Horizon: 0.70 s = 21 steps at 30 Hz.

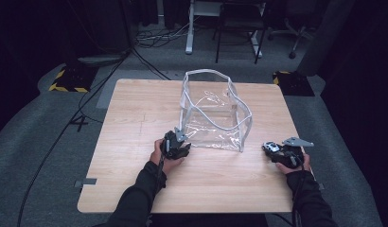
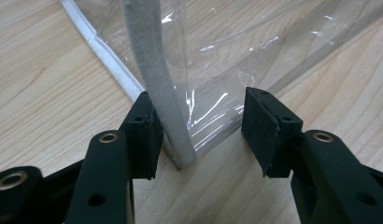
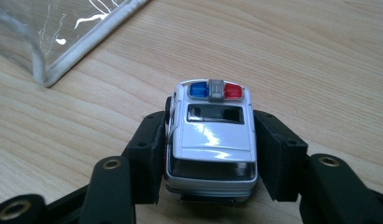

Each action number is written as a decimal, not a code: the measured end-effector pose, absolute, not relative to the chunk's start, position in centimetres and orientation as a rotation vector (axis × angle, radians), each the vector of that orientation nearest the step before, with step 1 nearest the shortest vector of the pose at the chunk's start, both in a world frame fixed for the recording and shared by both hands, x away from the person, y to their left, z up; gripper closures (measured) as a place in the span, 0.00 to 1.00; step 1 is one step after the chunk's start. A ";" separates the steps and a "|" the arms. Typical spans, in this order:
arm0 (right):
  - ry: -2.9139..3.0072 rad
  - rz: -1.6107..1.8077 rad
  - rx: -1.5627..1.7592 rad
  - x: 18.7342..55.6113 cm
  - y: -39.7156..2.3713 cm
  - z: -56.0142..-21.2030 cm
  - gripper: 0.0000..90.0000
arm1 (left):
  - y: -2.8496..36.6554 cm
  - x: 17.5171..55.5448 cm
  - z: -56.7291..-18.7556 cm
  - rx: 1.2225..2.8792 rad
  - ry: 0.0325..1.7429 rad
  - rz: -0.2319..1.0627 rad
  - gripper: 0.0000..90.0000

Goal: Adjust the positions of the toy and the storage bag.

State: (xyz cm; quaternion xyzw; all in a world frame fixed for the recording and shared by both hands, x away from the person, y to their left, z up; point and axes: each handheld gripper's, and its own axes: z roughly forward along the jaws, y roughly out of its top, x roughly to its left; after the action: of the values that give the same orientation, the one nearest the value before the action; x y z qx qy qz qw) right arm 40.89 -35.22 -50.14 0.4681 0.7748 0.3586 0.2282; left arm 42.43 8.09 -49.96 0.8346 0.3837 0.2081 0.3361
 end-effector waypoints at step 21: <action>2.138 1.014 1.309 40.8 -35.5 -50.2 0.52 | 9.8 42.1 -49.6 2.127 0.963 0.444 0.96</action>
State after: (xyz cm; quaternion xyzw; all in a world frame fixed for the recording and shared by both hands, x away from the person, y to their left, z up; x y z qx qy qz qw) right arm 40.82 -35.51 -50.15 0.4726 0.7717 0.3661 0.2170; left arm 42.07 9.79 -49.62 0.8302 0.3761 0.1735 0.3732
